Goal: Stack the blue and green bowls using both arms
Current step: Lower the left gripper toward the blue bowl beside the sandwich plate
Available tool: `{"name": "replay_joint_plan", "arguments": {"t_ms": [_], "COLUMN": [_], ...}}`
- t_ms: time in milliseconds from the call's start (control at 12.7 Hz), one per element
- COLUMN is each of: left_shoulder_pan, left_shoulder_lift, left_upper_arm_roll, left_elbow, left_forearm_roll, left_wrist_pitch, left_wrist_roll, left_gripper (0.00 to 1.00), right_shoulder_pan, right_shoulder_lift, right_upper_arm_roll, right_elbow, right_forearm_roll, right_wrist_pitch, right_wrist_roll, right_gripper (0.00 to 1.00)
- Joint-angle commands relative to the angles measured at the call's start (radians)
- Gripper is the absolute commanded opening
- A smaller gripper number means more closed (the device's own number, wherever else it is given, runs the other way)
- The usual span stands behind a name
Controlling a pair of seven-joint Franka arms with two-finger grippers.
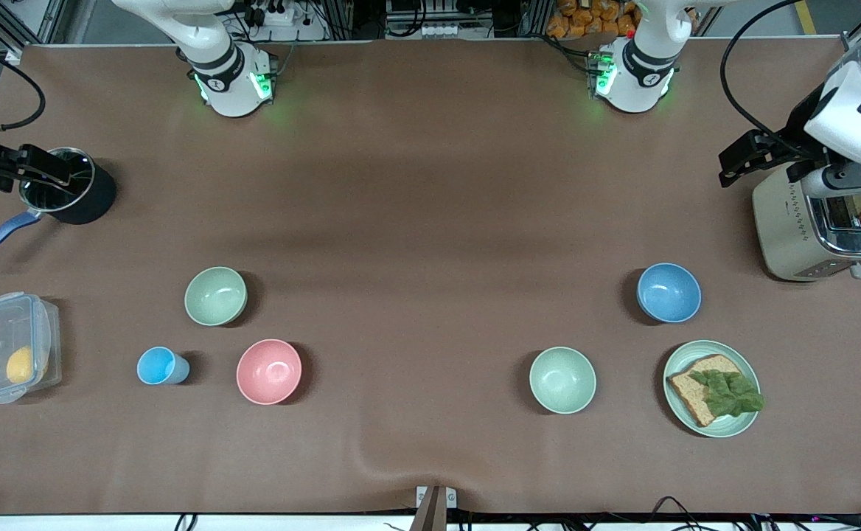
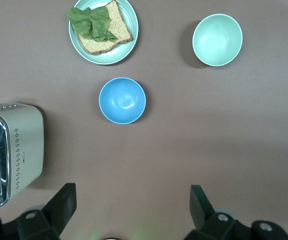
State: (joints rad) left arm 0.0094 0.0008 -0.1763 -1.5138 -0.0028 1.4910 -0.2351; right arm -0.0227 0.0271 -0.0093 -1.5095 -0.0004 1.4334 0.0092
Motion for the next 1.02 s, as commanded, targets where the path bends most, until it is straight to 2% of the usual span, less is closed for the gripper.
{"name": "replay_joint_plan", "arguments": {"t_ms": [0, 315, 630, 788, 945], "left_shoulder_pan": [0.009, 0.026, 0.118, 0.136, 0.199], "left_shoulder_lift": [-0.010, -0.001, 0.074, 0.074, 0.080], "left_upper_arm_roll": [-0.005, 0.001, 0.003, 0.004, 0.001], "left_elbow": [0.012, 0.015, -0.115, -0.269, -0.431], "left_forearm_roll": [0.014, 0.073, 0.073, 0.082, 0.092], "left_wrist_pitch": [-0.032, -0.035, 0.024, 0.183, 0.410], "left_wrist_roll": [0.023, 0.031, 0.066, 0.066, 0.066], "left_gripper": [1.00, 1.00, 1.00, 1.00, 1.00], "right_shoulder_pan": [-0.031, -0.034, -0.034, -0.036, -0.034], "right_shoulder_lift": [-0.018, -0.016, -0.015, -0.009, -0.006], "right_upper_arm_roll": [0.020, 0.020, 0.020, 0.020, 0.020], "right_elbow": [-0.002, -0.002, -0.002, 0.000, 0.000], "right_forearm_roll": [-0.010, -0.010, -0.009, -0.007, -0.007], "right_wrist_pitch": [-0.016, -0.018, -0.016, -0.013, -0.007], "right_wrist_roll": [-0.014, -0.014, -0.014, -0.014, -0.014], "right_gripper": [1.00, 1.00, 1.00, 1.00, 1.00]}}
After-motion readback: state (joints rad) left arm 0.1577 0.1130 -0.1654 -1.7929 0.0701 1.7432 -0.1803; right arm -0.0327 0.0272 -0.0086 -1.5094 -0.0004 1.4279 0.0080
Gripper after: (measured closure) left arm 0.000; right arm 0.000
